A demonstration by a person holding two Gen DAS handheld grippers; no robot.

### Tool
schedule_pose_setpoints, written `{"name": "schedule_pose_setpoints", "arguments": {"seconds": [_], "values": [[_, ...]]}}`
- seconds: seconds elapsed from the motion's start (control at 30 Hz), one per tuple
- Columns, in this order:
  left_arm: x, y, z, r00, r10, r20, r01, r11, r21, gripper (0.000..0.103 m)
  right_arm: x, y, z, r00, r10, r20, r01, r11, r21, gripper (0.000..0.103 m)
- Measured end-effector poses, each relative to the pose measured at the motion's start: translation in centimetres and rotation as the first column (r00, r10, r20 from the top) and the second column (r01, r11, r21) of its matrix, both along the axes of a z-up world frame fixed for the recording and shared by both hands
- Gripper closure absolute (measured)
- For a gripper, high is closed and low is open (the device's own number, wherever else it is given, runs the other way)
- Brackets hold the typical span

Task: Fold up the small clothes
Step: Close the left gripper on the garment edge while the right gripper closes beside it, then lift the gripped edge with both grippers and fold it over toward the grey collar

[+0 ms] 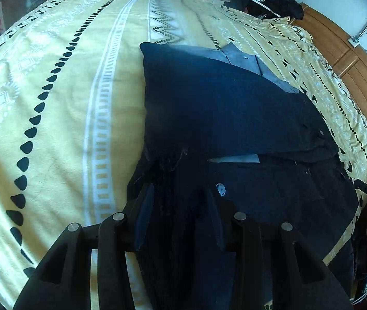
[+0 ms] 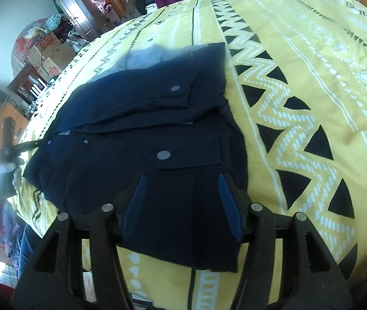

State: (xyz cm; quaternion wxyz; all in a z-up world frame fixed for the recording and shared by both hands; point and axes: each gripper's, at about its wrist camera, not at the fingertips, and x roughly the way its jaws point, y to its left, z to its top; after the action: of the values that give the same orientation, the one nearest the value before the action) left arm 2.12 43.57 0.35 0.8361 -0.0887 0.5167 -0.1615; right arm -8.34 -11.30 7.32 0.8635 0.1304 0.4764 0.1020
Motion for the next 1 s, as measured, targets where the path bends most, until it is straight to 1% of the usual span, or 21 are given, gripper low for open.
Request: {"name": "schedule_pose_setpoints", "arguments": {"seconds": [0.03,0.07,0.17,0.23,0.33,0.4,0.5,0.6,0.67,0.7,0.77,0.9,0.93,0.97,1.0], "values": [[0.2,-0.2,-0.3,1.0,0.009,0.0,-0.009,1.0,-0.005,0.062,0.1,-0.2,0.1,1.0,-0.004,0.003,0.004,1.0,0.001,0.046],[0.4,-0.4,-0.6,1.0,0.006,-0.006,-0.006,1.0,-0.006,0.067,0.2,-0.3,0.2,1.0,-0.007,0.006,0.007,1.0,-0.001,0.046],[0.3,-0.9,-1.0,1.0,0.001,0.007,-0.001,1.0,0.0,0.071,0.4,-0.9,0.8,1.0,-0.009,0.028,0.009,1.0,-0.022,0.046],[0.3,-0.8,-1.2,1.0,0.002,0.008,-0.002,1.0,-0.012,0.072,0.8,-1.2,0.8,1.0,-0.005,0.028,0.006,0.999,-0.034,0.046],[0.4,-0.7,-1.7,1.0,0.002,0.007,-0.002,0.999,-0.04,0.071,2.1,-1.5,0.0,1.0,0.013,0.004,-0.013,0.999,-0.034,0.046],[0.3,-0.7,-1.8,1.0,-0.006,0.013,0.007,0.999,-0.039,0.071,2.9,-1.1,-0.9,0.998,0.051,-0.028,-0.051,0.999,-0.005,0.046],[0.3,-0.6,-1.7,1.0,-0.006,0.015,0.007,0.999,-0.042,0.071,3.2,-0.4,-1.7,0.995,0.09,-0.049,-0.091,0.996,-0.008,0.046],[0.3,-0.1,-1.9,1.0,-0.004,0.004,0.004,0.998,-0.06,0.07,3.5,-0.5,-2.4,0.996,0.066,-0.064,-0.068,0.997,-0.037,0.045],[0.4,0.0,-2.2,1.0,0.0,-0.001,0.0,0.997,-0.074,0.069,3.7,-1.1,-3.0,0.996,0.041,-0.083,-0.042,0.999,-0.013,0.044],[0.4,0.1,-2.4,1.0,0.004,-0.002,-0.004,0.996,-0.086,0.069,3.8,-1.3,-3.2,0.995,0.032,-0.091,-0.032,0.999,-0.009,0.046],[0.4,0.2,-2.5,1.0,0.011,-0.001,-0.011,0.995,-0.096,0.069,3.8,-1.4,-3.2,0.996,0.03,-0.086,-0.031,0.999,-0.011,0.046],[0.1,-0.2,-2.4,1.0,0.002,0.017,-0.001,0.997,-0.073,0.069,3.9,-1.2,-3.8,0.994,0.046,-0.098,-0.047,0.999,-0.013,0.043],[0.1,-0.2,-2.4,1.0,0.0,0.021,0.002,0.997,-0.071,0.069,3.9,-1.1,-3.9,0.994,0.047,-0.099,-0.048,0.999,-0.011,0.047],[0.0,-0.3,-2.3,1.0,-0.001,0.026,0.003,0.998,-0.07,0.069,3.9,-1.0,-3.7,0.995,0.049,-0.092,-0.05,0.999,-0.012,0.048],[-0.1,-0.4,-2.3,0.999,-0.003,0.033,0.005,0.998,-0.064,0.069,3.9,-0.9,-3.6,0.995,0.049,-0.086,-0.051,0.998,-0.021,0.052]]}}
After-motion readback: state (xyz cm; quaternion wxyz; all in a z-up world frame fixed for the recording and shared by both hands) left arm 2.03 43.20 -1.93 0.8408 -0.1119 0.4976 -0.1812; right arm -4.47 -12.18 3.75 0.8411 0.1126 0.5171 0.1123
